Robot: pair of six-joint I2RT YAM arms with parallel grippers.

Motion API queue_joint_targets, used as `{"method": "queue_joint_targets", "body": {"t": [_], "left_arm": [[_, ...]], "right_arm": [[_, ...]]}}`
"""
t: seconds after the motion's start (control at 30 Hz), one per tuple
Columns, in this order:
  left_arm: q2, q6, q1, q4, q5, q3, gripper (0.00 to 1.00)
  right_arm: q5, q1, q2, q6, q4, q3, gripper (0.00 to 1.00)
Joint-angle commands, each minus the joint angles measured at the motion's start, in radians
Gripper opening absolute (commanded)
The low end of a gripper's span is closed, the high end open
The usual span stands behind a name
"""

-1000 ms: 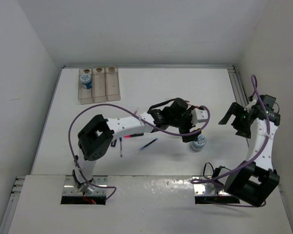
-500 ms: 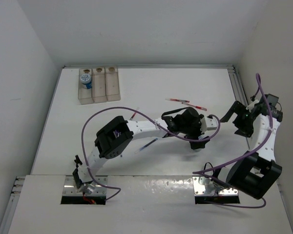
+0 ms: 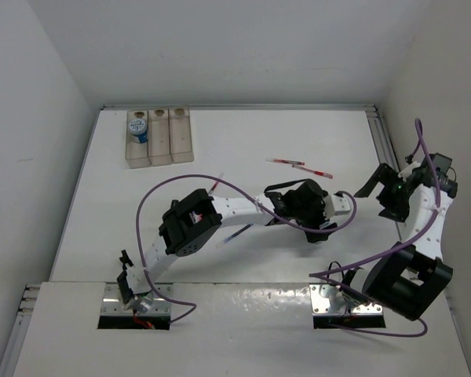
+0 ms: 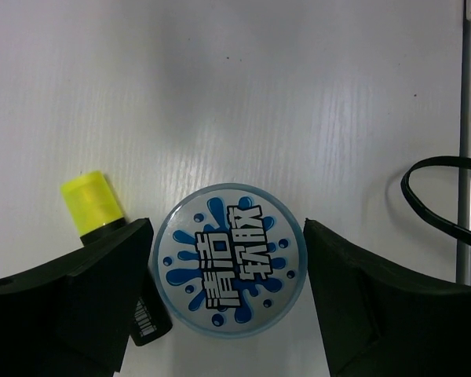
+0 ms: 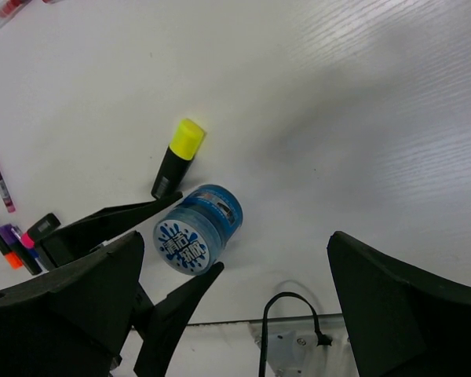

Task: Sort the stationery into containers
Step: Pick up the stationery from the center of the board, then place the stationery in the storage box.

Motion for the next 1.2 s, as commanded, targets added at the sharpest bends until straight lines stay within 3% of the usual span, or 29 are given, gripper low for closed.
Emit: {"method": "queue_joint_targets", "body": {"t": [0.0,0.17,0.2,0.3,0.43,0.53,0.6,0.77,0.8,1.0,1.17], "left_arm": [[-0.035,0.018,0.007,0.021,-0.019,-0.018,0.82],[-0.051,0.003,0.022,0.029,-0.013,-0.030,0.54],[-0.056,0.003,0.026,0.031,-0.005,-0.030,0.44],[-0.085,-0.005,0.048,0.057,0.003,-0.035,0.33],[-0.197,-0.045,0.126,0.049,0.026,-0.088,0.28],[-0.336,-0.098,0.230,-0.060,0.053,-0.101,0.24],[-0.398,-0.111,0.325,-0.127,0.058,-0.112,0.23],[-0.593,-0.094,0.620,-0.311,0.033,-0.121,0.21],[-0.610,-0.091,0.719,-0.333,0.038,-0.121,0.21],[-0.650,-0.008,1.043,-0.460,0.000,-0.135,0.19],[-0.601,0.045,1.194,-0.512,0.003,-0.145,0.17]], "right_arm": [[-0.025,-0.008,-0.001,-0.016,0.027,-0.012,0.98],[-0.026,-0.008,-0.006,-0.018,0.030,-0.019,0.97],[-0.023,-0.008,-0.010,-0.024,0.029,-0.019,0.97],[-0.017,-0.008,-0.019,-0.035,0.032,-0.016,0.96],[-0.034,-0.008,-0.033,-0.045,0.032,-0.018,0.96],[-0.074,-0.005,-0.027,-0.042,0.030,-0.021,0.95],[-0.086,0.005,-0.024,-0.033,0.038,-0.024,0.93],[-0.017,0.163,-0.051,-0.013,0.093,-0.032,0.92],[0.018,0.223,-0.053,0.004,0.122,-0.033,0.92],[0.087,0.412,0.005,0.070,0.176,-0.004,0.92],[0.122,0.489,0.047,0.100,0.211,-0.003,0.92]]}}
